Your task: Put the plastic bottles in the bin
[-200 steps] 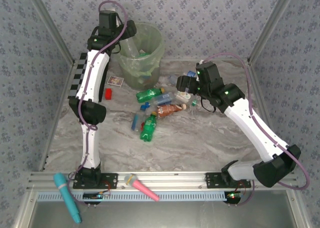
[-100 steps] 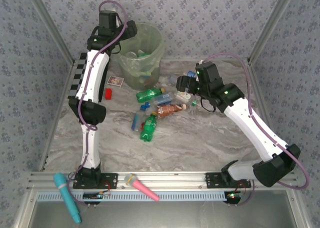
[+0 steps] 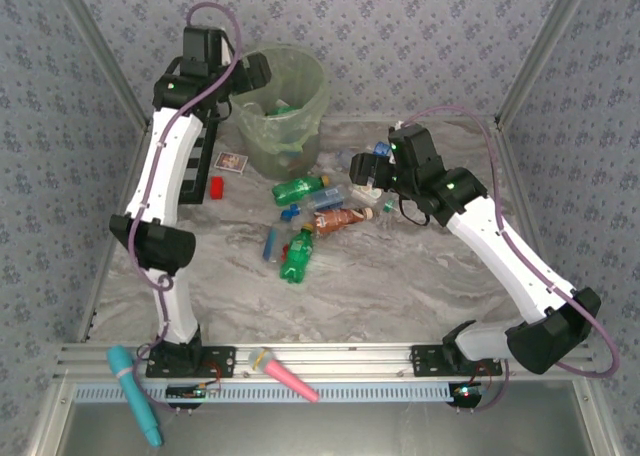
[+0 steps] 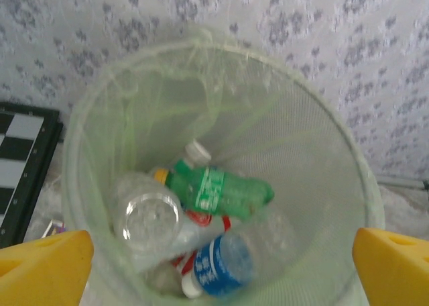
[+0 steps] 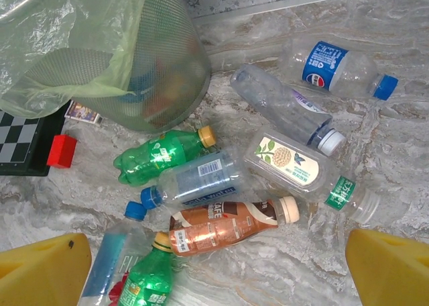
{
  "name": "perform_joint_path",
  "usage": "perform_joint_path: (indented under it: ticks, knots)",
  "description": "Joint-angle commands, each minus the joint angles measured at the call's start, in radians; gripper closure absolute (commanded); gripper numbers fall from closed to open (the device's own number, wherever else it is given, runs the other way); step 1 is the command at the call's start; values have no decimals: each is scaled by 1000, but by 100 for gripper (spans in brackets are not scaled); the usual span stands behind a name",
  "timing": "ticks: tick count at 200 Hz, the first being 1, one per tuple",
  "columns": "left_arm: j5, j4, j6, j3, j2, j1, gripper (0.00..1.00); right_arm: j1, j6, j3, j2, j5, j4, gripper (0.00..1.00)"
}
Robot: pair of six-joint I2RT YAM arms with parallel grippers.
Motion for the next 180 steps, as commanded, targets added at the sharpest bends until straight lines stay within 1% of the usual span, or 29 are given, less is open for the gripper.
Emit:
perform_joint_path:
  ticks: [1,30,58,80,95,112,126,138,148,180]
  knots:
    - [11,56,8,-204,-139,-20,2,10,-13,12,12,-3,9,1]
    - [5,146,-7,-531,-316,-31,5,19,-16,11,17,-7,9,1]
    - [15,163,-41,-769,-440,-47,9,31,-13,6,18,-7,10,1]
    - [24,163,-74,-929,-498,-71,10,42,-11,3,21,-7,12,1]
    - [25,164,-97,-1006,-516,-98,12,50,-12,4,24,-7,10,1]
    - [23,164,-112,-1076,-522,-153,15,54,-15,4,25,-6,9,1]
    - [3,163,-119,-1113,-513,-207,15,58,-13,6,28,-7,10,1]
    - [15,164,-126,-1139,-495,-235,16,61,-13,5,25,-6,9,1]
    - [22,198,-130,-1163,-477,-248,16,65,-12,5,24,-4,7,1]
    - [50,203,-115,-1213,-406,-251,18,71,-11,-4,11,7,-3,1]
